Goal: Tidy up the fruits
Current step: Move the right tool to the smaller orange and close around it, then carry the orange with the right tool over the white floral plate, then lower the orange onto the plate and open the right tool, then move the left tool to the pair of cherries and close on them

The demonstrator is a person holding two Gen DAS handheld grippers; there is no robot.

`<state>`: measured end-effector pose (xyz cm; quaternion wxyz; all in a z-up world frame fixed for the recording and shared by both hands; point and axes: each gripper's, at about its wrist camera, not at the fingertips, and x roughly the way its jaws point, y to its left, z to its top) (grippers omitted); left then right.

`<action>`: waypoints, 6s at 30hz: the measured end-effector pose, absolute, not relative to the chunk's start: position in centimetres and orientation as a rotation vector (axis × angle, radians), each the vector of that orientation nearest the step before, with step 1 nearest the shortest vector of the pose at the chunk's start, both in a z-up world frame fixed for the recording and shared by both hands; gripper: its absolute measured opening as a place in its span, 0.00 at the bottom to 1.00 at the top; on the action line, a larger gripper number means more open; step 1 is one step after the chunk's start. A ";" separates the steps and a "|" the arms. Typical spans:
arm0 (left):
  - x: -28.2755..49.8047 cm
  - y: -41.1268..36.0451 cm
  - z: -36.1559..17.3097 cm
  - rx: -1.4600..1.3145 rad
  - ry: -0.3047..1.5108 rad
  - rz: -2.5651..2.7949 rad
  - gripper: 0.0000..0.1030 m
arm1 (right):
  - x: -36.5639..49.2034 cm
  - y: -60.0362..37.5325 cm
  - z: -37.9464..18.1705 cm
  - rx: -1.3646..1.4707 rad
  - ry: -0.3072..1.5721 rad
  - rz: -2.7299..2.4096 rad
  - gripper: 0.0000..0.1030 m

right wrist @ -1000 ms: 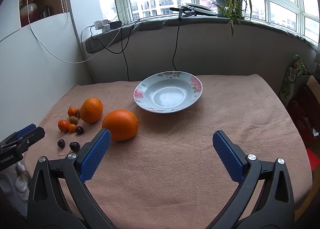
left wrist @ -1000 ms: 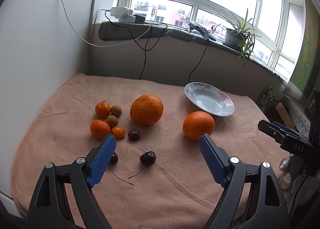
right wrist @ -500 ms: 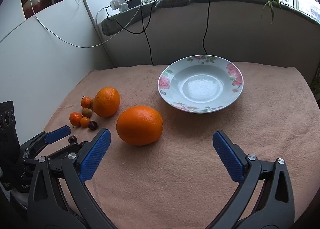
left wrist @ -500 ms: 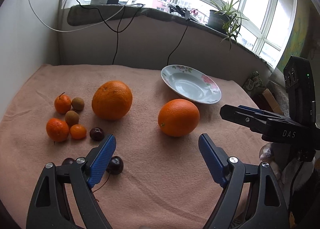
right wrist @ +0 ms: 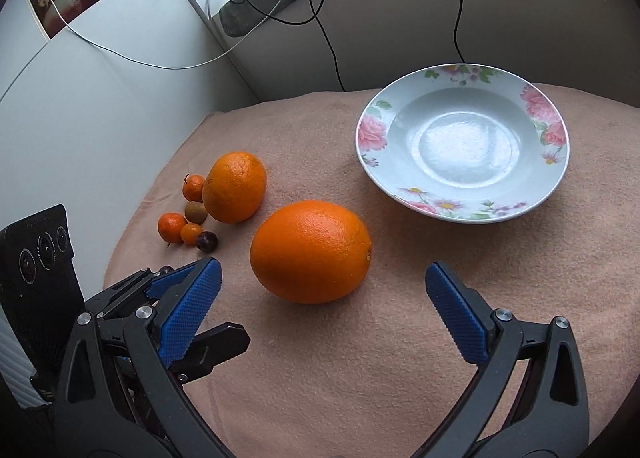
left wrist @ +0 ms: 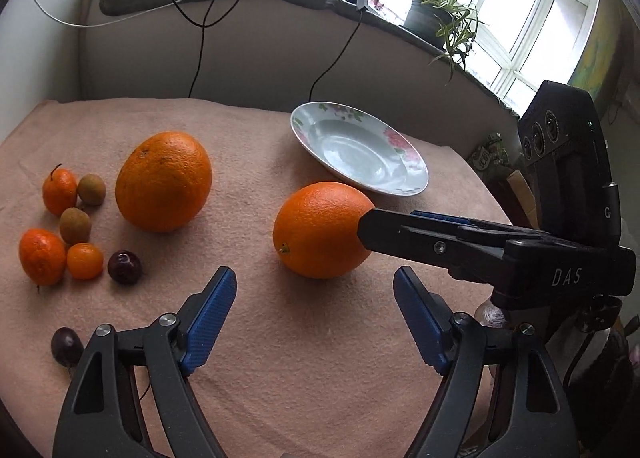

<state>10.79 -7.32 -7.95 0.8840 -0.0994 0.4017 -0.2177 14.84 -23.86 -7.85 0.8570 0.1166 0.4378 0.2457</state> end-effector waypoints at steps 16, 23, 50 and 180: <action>12.8 -8.0 -8.8 -0.255 0.884 -0.475 0.68 | 16.5 -22.1 -8.5 0.224 0.959 0.564 0.90; 13.6 -8.1 -9.4 -0.259 0.903 -0.470 0.68 | 17.2 -22.0 -9.1 0.249 0.992 0.583 0.83; 13.4 -9.6 -8.2 -0.196 0.874 -0.486 0.62 | 16.5 -22.9 -8.3 0.283 0.962 0.603 0.77; 6.0 5.6 -9.9 -0.284 0.841 -0.226 0.37 | 10.5 -10.5 -9.3 0.017 0.944 0.766 0.56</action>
